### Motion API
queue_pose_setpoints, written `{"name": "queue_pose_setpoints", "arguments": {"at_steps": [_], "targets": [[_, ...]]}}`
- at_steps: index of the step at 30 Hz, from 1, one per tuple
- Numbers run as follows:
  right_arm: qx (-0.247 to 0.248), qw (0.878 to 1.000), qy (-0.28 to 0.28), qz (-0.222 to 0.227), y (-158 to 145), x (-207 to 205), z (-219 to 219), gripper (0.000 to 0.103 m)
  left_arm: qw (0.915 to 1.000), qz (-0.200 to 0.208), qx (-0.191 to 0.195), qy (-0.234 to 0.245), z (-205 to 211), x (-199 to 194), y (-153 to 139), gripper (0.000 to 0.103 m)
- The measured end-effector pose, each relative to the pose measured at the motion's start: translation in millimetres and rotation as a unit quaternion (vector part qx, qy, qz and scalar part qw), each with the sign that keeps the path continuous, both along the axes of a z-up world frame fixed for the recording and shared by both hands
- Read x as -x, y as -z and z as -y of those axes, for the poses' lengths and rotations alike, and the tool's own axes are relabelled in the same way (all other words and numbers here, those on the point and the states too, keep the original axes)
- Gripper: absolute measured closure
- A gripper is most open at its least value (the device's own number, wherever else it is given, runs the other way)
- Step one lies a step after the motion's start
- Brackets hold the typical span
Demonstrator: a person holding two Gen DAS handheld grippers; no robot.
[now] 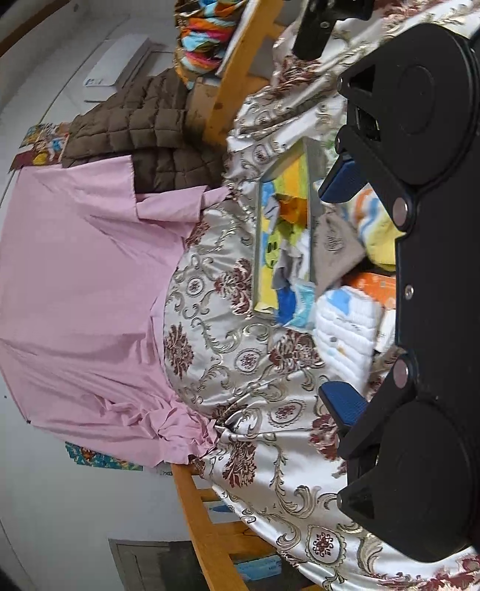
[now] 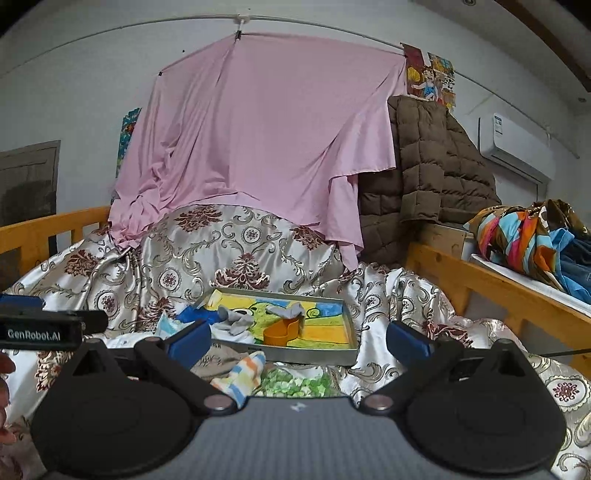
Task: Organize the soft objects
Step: 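Move both tools back over the pile of soft items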
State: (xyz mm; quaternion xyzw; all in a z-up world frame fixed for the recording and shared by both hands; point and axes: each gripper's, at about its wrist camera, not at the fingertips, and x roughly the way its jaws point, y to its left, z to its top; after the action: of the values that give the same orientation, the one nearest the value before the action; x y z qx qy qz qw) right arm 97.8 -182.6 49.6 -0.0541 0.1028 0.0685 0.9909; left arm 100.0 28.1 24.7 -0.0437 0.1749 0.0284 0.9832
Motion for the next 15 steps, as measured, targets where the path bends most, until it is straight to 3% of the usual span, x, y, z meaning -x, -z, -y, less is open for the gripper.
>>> {"name": "queue_pose_setpoints", "arguments": {"at_steps": [15], "targets": [[0.022, 0.999, -0.032, -0.028, 34.8, 28.9, -2.0, 0.000, 0.9972, -0.054, -0.037, 0.038, 4.7, 8.5, 30.3, 0.001]]}}
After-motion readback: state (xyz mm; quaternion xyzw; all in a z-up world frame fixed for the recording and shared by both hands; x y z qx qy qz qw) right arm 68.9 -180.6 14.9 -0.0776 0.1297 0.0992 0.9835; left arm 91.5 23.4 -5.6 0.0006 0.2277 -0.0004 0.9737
